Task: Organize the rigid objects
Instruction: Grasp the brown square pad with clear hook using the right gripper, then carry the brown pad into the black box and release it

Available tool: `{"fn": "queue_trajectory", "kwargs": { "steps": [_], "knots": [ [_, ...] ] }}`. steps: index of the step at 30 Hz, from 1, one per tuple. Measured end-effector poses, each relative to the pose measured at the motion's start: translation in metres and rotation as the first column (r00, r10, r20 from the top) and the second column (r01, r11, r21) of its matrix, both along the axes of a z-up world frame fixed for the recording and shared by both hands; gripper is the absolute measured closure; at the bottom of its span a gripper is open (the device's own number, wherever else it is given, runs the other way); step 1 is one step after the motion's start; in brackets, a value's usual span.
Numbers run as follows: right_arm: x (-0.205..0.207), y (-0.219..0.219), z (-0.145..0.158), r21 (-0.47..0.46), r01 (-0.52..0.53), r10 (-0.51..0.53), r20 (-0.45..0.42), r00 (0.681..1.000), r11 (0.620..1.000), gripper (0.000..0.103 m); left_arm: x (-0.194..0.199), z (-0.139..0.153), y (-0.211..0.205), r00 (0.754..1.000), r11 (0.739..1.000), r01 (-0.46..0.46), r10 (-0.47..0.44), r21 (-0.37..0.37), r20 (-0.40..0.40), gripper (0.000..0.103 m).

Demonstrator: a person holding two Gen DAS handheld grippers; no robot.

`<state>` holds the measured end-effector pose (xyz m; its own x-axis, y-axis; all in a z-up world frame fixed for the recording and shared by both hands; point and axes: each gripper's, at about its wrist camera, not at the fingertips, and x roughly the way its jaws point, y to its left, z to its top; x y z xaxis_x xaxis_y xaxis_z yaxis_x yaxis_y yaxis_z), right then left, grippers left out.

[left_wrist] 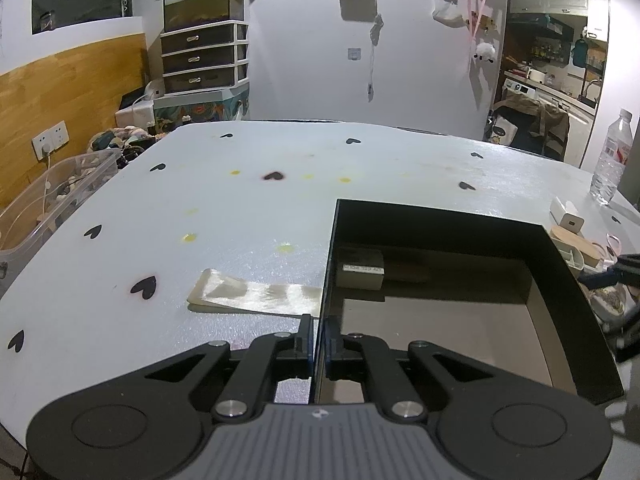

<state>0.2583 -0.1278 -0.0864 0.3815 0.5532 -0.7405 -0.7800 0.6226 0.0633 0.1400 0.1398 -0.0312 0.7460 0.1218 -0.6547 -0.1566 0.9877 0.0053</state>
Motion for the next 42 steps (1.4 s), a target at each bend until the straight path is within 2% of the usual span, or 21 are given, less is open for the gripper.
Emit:
{"fn": "queue_trajectory", "kwargs": {
  "steps": [2, 8, 13, 15, 21, 24, 29, 35, 38, 42],
  "knots": [
    [-0.009, 0.004, 0.002, -0.033, -0.040, 0.039, -0.012, 0.999, 0.999, 0.010, 0.001, 0.000, 0.000, 1.000, 1.000, -0.002, 0.002, 0.002, -0.001, 0.097],
    [-0.005, 0.014, 0.010, -0.045, -0.010, 0.010, -0.006, 1.000, 0.999, 0.015, 0.002, 0.002, 0.002, 1.000, 1.000, 0.009, -0.009, 0.002, -0.003, 0.097],
    [-0.001, 0.024, 0.006, -0.102, -0.007, 0.009, 0.018, 1.000, 0.995, 0.016, 0.003, 0.001, 0.002, 1.000, 1.000, 0.021, -0.021, 0.006, -0.010, 0.098],
    [0.001, 0.022, 0.006, -0.085, -0.014, 0.014, -0.003, 1.000, 0.996, 0.026, 0.004, 0.001, 0.002, 0.999, 0.999, 0.032, -0.032, 0.008, -0.012, 0.098],
    [-0.007, 0.010, 0.013, -0.125, 0.016, -0.017, -0.003, 1.000, 0.992, 0.026, 0.005, 0.002, 0.005, 0.999, 0.999, 0.048, -0.048, 0.004, -0.008, 0.099],
    [-0.013, -0.002, 0.026, -0.124, 0.033, -0.031, 0.018, 0.999, 0.992, 0.026, 0.007, 0.002, 0.005, 0.998, 0.998, 0.057, -0.057, 0.007, -0.007, 0.099],
    [-0.020, -0.009, 0.066, -0.087, 0.036, -0.028, 0.089, 0.996, 0.996, 0.026, 0.008, 0.002, 0.008, 0.997, 0.997, 0.072, -0.072, 0.001, 0.000, 0.100],
    [-0.022, 0.028, 0.105, -0.043, -0.077, 0.083, 0.169, 0.982, 0.996, 0.026, 0.007, 0.002, 0.011, 0.996, 0.996, 0.083, -0.082, -0.016, 0.016, 0.100],
    [-0.021, 0.064, 0.104, -0.061, -0.167, 0.174, 0.160, 0.972, 0.984, 0.026, 0.005, 0.002, 0.013, 0.996, 0.996, 0.089, -0.089, -0.026, 0.025, 0.100],
    [-0.019, 0.116, 0.085, -0.125, -0.273, 0.287, 0.105, 0.952, 0.954, 0.026, 0.006, 0.002, 0.014, 0.994, 0.994, 0.104, -0.104, -0.027, 0.028, 0.100]
  ]
}}
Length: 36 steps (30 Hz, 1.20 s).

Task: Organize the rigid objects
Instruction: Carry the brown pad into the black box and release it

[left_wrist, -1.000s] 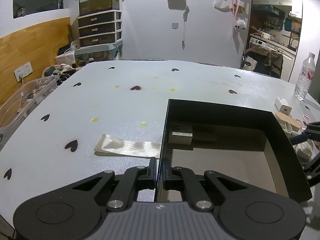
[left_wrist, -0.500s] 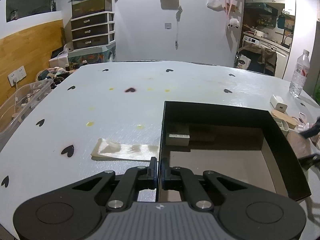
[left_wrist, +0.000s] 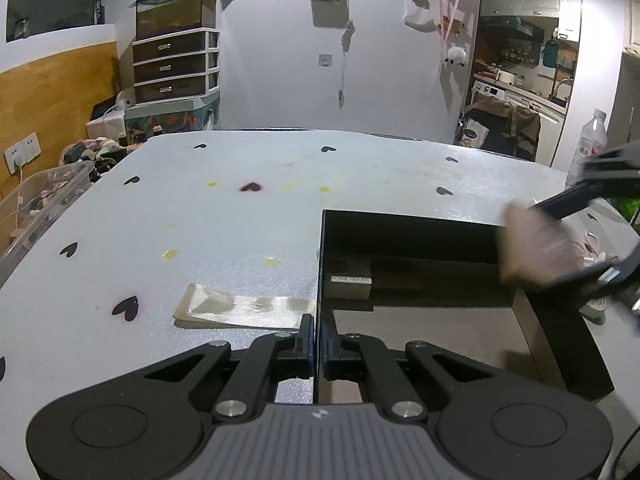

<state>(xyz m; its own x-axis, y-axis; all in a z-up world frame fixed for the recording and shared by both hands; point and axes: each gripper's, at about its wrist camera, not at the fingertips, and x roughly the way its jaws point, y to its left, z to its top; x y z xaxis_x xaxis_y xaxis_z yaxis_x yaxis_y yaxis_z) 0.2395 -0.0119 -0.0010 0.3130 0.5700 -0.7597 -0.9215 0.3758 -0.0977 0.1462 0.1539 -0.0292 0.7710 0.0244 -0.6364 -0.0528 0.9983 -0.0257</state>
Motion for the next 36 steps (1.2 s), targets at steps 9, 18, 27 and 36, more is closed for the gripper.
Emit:
{"fn": "queue_trajectory", "kwargs": {
  "steps": [9, 18, 27, 36],
  "knots": [
    [0.000, 0.080, -0.038, -0.132, -0.162, 0.153, -0.078, 0.985, 0.978, 0.026, 0.001, -0.002, 0.004, 1.000, 1.000, 0.023, -0.023, -0.009, 0.005, 0.100],
    [0.018, 0.097, -0.040, -0.073, -0.136, 0.124, -0.149, 0.981, 0.988, 0.022, -0.001, -0.004, 0.009, 1.000, 0.999, 0.027, -0.026, -0.030, 0.017, 0.100],
    [0.014, 0.061, -0.040, -0.085, -0.071, 0.047, -0.257, 0.965, 0.994, 0.040, -0.002, -0.006, 0.008, 0.999, 0.999, 0.025, -0.024, -0.038, 0.029, 0.100],
    [0.014, 0.066, -0.052, -0.046, 0.012, -0.027, -0.347, 0.937, 0.999, 0.067, -0.001, -0.005, 0.008, 0.999, 0.999, 0.024, -0.023, -0.029, 0.028, 0.100]
  ]
}}
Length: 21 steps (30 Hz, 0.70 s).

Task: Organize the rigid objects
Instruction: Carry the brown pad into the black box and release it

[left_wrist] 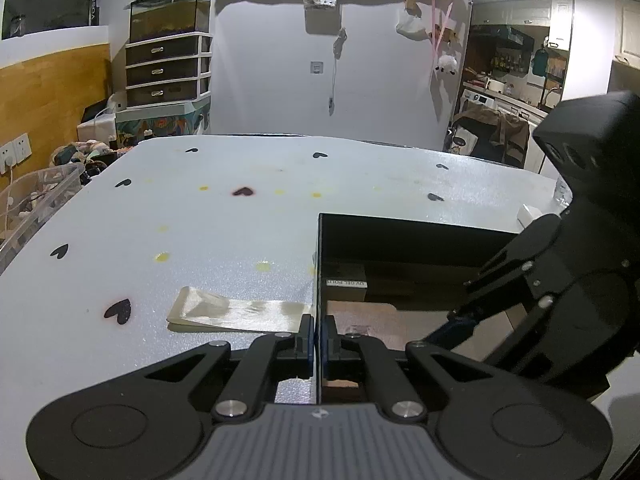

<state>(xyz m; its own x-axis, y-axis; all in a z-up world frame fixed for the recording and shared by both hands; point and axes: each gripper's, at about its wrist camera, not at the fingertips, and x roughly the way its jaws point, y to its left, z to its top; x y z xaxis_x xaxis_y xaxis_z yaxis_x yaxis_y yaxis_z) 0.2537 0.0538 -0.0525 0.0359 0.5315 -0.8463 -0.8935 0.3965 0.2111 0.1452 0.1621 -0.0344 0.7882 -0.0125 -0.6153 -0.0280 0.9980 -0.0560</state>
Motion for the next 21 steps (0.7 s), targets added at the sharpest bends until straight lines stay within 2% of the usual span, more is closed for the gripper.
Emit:
{"fn": "queue_trajectory", "kwargs": {
  "steps": [1, 5, 12, 19, 21],
  "knots": [
    [0.001, 0.001, -0.001, -0.013, 0.020, -0.019, 0.030, 0.999, 1.000, 0.067, 0.000, 0.000, 0.000, 1.000, 1.000, 0.000, 0.000, 0.001, 0.000, 0.100],
    [0.009, -0.002, -0.002, 0.002, 0.079, -0.079, 0.013, 0.997, 0.997, 0.069, 0.000, 0.001, -0.002, 1.000, 1.000, -0.001, 0.001, 0.010, 0.000, 0.100],
    [0.008, -0.004, -0.002, 0.020, 0.105, -0.105, 0.008, 0.994, 0.994, 0.068, -0.001, 0.002, -0.002, 1.000, 1.000, -0.005, 0.005, 0.011, -0.004, 0.100],
    [0.001, -0.024, 0.015, 0.069, 0.136, -0.139, 0.044, 0.989, 0.988, 0.068, 0.001, 0.003, -0.003, 1.000, 1.000, -0.017, 0.017, 0.010, -0.007, 0.100],
    [-0.003, -0.032, 0.021, 0.085, 0.147, -0.152, 0.062, 0.986, 0.985, 0.063, 0.001, 0.004, -0.004, 1.000, 1.000, -0.019, 0.019, 0.013, -0.008, 0.100]
  ]
}}
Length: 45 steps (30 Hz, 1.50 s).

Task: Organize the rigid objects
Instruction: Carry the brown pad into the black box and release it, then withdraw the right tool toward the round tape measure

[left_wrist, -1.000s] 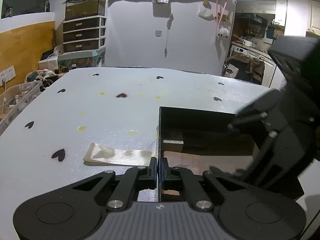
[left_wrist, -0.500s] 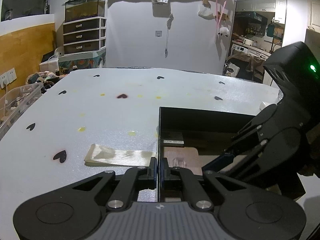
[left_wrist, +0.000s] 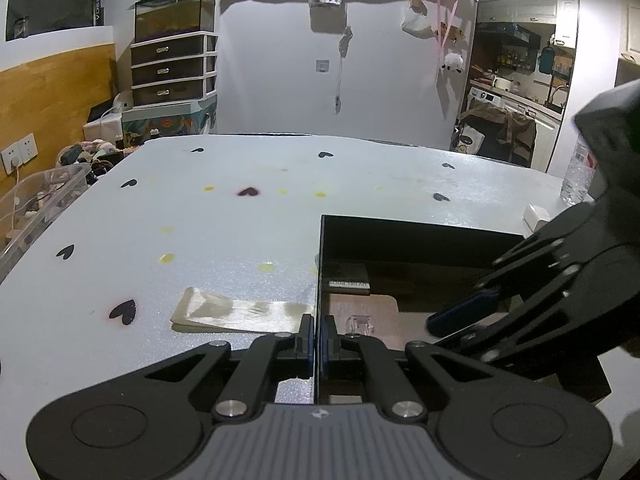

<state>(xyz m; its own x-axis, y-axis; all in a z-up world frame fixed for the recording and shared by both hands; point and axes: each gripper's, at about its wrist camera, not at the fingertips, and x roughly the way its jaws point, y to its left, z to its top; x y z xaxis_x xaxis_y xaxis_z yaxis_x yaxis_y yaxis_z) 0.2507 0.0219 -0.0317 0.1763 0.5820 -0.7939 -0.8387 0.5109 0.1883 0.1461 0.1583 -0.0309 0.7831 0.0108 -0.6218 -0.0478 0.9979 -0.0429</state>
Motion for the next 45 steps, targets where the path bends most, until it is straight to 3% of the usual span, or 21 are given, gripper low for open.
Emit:
{"fn": "queue_trajectory", "kwargs": {
  "steps": [2, 6, 15, 17, 20, 31, 39, 45],
  "knots": [
    [-0.005, -0.008, 0.005, 0.015, 0.010, -0.011, 0.034, 0.999, 1.000, 0.051, 0.000, 0.000, 0.000, 1.000, 1.000, -0.003, 0.003, 0.001, -0.001, 0.100],
    [-0.011, -0.025, 0.012, 0.043, 0.046, -0.049, 0.069, 0.996, 0.998, 0.045, 0.001, 0.000, -0.002, 1.000, 1.000, -0.007, 0.007, 0.006, -0.003, 0.100],
    [-0.029, -0.062, 0.032, 0.157, 0.090, -0.115, 0.153, 0.981, 0.983, 0.015, 0.000, 0.002, -0.005, 1.000, 1.000, -0.024, 0.024, 0.015, -0.006, 0.100],
    [-0.033, -0.068, 0.036, 0.179, 0.102, -0.134, 0.175, 0.975, 0.979, 0.005, -0.001, 0.003, -0.006, 1.000, 0.999, -0.028, 0.028, 0.016, -0.006, 0.100],
    [-0.039, -0.079, 0.040, 0.215, 0.113, -0.157, 0.204, 0.966, 0.970, 0.000, -0.001, 0.004, -0.008, 0.999, 0.999, -0.032, 0.032, 0.022, -0.006, 0.100],
    [-0.052, -0.125, 0.039, 0.293, 0.237, -0.312, 0.246, 0.918, 0.926, 0.000, -0.002, 0.007, -0.012, 0.999, 0.998, -0.047, 0.048, 0.033, -0.004, 0.100],
    [-0.060, -0.166, 0.011, 0.286, 0.408, -0.467, 0.181, 0.865, 0.867, 0.000, -0.002, 0.007, -0.014, 0.999, 0.998, -0.052, 0.052, 0.036, -0.002, 0.100],
    [-0.062, -0.197, -0.016, 0.285, 0.543, -0.588, 0.102, 0.802, 0.790, 0.000, -0.002, 0.007, -0.013, 0.999, 0.998, -0.051, 0.051, 0.036, 0.000, 0.100]
  ]
}}
